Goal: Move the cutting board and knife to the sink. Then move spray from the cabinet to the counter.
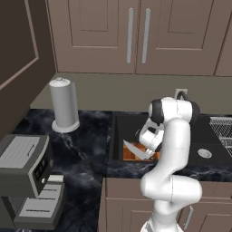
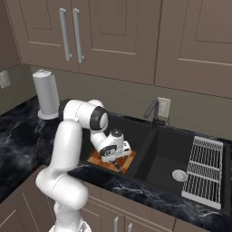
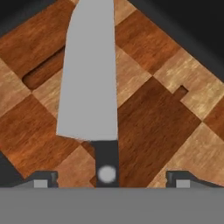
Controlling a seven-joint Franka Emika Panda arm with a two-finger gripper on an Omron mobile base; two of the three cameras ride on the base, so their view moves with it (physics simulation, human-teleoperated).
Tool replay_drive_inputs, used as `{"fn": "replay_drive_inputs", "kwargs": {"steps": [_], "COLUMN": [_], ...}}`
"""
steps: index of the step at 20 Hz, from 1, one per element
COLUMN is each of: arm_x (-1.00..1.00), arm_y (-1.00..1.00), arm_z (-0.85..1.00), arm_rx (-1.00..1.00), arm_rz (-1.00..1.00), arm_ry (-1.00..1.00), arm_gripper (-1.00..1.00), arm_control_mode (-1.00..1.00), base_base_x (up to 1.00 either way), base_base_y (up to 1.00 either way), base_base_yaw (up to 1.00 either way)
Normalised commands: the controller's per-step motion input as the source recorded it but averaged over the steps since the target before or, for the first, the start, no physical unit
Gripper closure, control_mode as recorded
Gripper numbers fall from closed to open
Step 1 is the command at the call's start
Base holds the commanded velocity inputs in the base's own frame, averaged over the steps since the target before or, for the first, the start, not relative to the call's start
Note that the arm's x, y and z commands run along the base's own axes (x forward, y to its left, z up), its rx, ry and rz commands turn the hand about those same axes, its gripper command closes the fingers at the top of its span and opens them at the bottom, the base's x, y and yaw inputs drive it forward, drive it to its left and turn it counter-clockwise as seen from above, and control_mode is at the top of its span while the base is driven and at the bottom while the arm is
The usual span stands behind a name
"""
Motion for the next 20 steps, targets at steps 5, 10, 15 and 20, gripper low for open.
{"fn": "replay_drive_inputs", "kwargs": {"steps": [5,10,15,20], "arm_x": [-0.16,-0.23,-0.23,-0.12], "arm_y": [0.00,0.00,0.00,0.04], "arm_z": [0.57,0.63,0.69,0.78], "arm_rx": [0.00,0.00,-0.01,-0.03], "arm_rz": [-0.05,-0.09,-0.08,-0.07], "arm_ry": [-0.01,0.00,0.00,-0.01], "arm_gripper": [-1.00,-1.00,-1.00,-1.00], "arm_control_mode": [-1.00,-1.00,-1.00,-1.00], "base_base_x": [0.00,0.00,0.00,0.00], "base_base_y": [0.00,0.00,0.00,0.00], "base_base_yaw": [0.00,0.00,0.00,0.00]}}
